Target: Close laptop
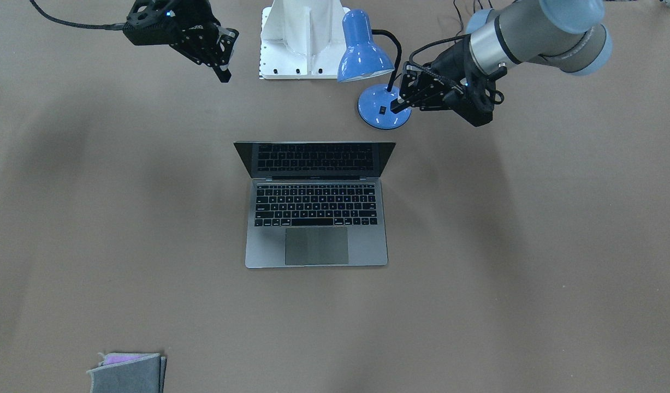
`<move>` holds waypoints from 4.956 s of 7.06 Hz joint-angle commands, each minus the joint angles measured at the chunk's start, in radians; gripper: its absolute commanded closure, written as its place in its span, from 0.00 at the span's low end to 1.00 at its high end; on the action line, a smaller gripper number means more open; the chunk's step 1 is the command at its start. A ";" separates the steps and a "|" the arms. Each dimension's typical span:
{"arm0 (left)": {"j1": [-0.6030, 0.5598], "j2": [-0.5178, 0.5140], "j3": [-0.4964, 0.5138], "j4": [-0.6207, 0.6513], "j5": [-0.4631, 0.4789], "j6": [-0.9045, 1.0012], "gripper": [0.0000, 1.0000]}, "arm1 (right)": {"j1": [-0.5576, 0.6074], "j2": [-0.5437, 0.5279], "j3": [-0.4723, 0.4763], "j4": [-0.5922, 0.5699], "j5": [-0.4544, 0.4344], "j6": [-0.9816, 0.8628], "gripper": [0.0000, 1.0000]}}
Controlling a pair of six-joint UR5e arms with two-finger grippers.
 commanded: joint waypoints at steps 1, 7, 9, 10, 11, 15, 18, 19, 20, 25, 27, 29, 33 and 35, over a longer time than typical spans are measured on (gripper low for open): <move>0.015 -0.007 0.014 0.000 0.022 -0.007 1.00 | -0.005 0.078 -0.092 0.006 -0.037 0.001 1.00; 0.018 -0.051 0.077 0.000 0.062 0.000 1.00 | 0.046 0.161 -0.305 0.101 -0.053 -0.011 1.00; 0.018 -0.056 0.097 0.000 0.068 0.003 1.00 | 0.046 0.162 -0.332 0.104 -0.053 -0.017 1.00; 0.018 -0.066 0.118 0.000 0.083 0.004 1.00 | 0.052 0.168 -0.347 0.106 -0.053 -0.025 1.00; 0.018 -0.092 0.146 -0.003 0.083 0.007 1.00 | 0.063 0.185 -0.369 0.108 -0.053 -0.034 1.00; 0.012 -0.126 0.219 0.000 0.118 0.073 1.00 | 0.117 0.229 -0.461 0.109 -0.047 -0.071 1.00; 0.004 -0.186 0.299 0.002 0.149 0.078 1.00 | 0.146 0.299 -0.582 0.133 -0.045 -0.080 1.00; -0.002 -0.203 0.327 0.000 0.151 0.084 1.00 | 0.149 0.299 -0.631 0.190 -0.047 -0.078 1.00; -0.007 -0.218 0.350 0.000 0.168 0.088 1.00 | 0.155 0.299 -0.654 0.206 -0.045 -0.081 1.00; -0.036 -0.283 0.477 0.049 0.244 0.182 1.00 | 0.161 0.311 -0.749 0.274 -0.045 -0.098 1.00; -0.036 -0.309 0.526 0.049 0.260 0.182 1.00 | 0.161 0.316 -0.788 0.295 -0.045 -0.098 1.00; -0.031 -0.318 0.549 0.048 0.277 0.184 1.00 | 0.161 0.345 -0.857 0.331 -0.045 -0.098 1.00; -0.001 -0.321 0.606 0.045 0.362 0.223 1.00 | 0.154 0.346 -0.903 0.363 -0.047 -0.098 1.00; 0.019 -0.320 0.623 0.045 0.390 0.240 1.00 | 0.144 0.345 -0.946 0.399 -0.050 -0.100 1.00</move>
